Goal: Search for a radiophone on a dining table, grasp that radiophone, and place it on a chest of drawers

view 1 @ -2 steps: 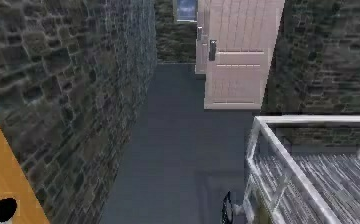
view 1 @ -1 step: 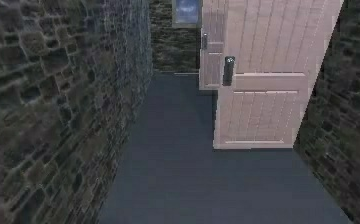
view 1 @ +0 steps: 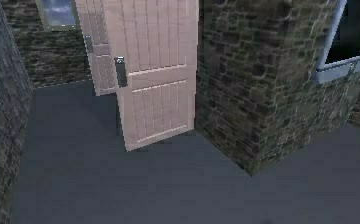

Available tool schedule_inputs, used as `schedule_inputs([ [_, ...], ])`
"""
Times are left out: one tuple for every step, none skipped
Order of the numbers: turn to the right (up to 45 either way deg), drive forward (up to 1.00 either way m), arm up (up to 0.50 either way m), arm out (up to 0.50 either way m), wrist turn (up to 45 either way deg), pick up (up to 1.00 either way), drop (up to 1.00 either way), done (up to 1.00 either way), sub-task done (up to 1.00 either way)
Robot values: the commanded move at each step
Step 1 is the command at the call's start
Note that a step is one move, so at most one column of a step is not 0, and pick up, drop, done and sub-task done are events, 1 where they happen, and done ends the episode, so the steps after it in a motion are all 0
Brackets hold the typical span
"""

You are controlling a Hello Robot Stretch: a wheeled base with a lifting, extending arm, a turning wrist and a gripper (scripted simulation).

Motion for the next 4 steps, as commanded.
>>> schedule_inputs([
  [0.0, 0.05, 0.0, 0.0, 0.0, 0.0, 0.0, 0.0, 0.0],
  [-27.0, 0.0, 0.0, 0.0, 0.0, 0.0, 0.0, 0.0, 0.0],
  [0.0, 1.0, 0.0, 0.0, 0.0, 0.0, 0.0, 0.0, 0.0],
  [-3.0, 0.0, 0.0, 0.0, 0.0, 0.0, 0.0, 0.0, 0.0],
])
